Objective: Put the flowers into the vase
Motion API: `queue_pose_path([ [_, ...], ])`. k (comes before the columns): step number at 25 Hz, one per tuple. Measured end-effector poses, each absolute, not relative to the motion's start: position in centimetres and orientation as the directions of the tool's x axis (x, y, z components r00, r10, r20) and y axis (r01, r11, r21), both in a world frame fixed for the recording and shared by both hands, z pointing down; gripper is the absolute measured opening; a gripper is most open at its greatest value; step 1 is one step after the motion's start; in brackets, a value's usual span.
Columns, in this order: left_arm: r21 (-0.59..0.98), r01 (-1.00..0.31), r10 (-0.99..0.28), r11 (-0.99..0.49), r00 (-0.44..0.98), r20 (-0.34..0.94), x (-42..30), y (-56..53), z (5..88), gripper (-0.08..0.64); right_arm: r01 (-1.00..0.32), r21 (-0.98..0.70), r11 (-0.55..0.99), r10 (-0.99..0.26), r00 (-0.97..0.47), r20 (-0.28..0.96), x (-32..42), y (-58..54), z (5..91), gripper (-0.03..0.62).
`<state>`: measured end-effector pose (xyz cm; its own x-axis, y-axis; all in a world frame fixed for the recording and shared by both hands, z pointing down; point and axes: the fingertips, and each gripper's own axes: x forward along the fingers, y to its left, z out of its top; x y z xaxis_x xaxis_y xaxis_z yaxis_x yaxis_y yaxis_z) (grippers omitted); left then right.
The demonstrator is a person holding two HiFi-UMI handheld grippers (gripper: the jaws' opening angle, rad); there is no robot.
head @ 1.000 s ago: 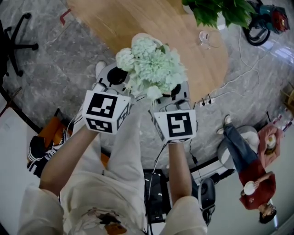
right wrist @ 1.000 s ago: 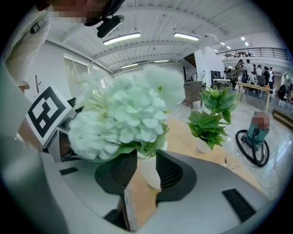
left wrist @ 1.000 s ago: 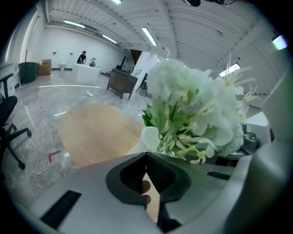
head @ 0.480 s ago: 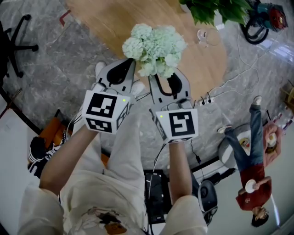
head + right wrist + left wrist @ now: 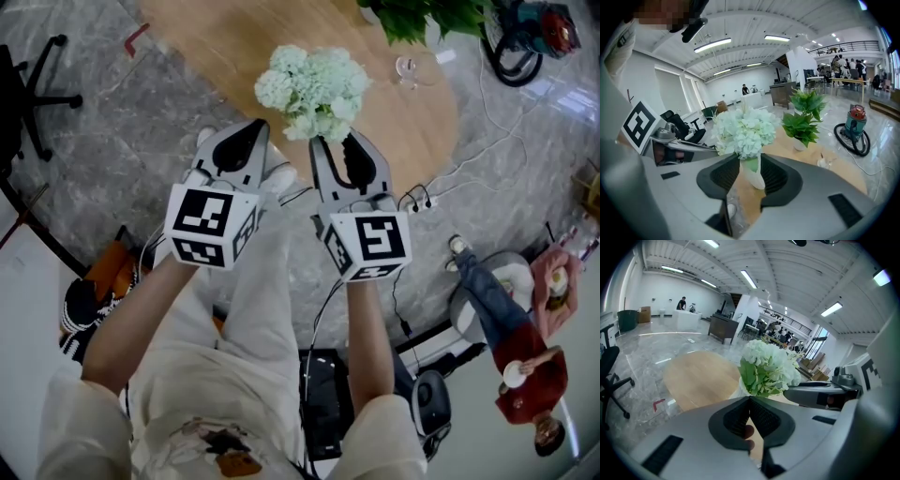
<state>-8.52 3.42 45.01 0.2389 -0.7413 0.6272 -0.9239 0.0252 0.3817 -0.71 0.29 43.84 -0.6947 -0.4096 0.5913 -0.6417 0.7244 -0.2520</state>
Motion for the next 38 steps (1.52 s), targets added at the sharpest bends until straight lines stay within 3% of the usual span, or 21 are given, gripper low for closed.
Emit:
queue_pose_path([
  [19,0.322,-0.946,-0.772,0.024,0.188,0.607,-7.1,7.3,36.2,0.008,-0.681,-0.254,0.687,-0.460,-0.678,0.574,3.1,2.6,37.0,0.141],
  [30,0.254,-0.965,-0.790,-0.068,0.208,0.577,-5.6,9.8,26.9,0.008,-0.634,-0.225,0.740,-0.454,-0.717,0.529,4.0,5.0,28.3,0.072],
  [38,0.246,-0.959,-0.806,-0.138,0.253,0.535,-3.9,12.9,20.1,0.008,-0.579,-0.207,0.789,-0.405,-0.743,0.533,6.7,8.7,22.7,0.071],
])
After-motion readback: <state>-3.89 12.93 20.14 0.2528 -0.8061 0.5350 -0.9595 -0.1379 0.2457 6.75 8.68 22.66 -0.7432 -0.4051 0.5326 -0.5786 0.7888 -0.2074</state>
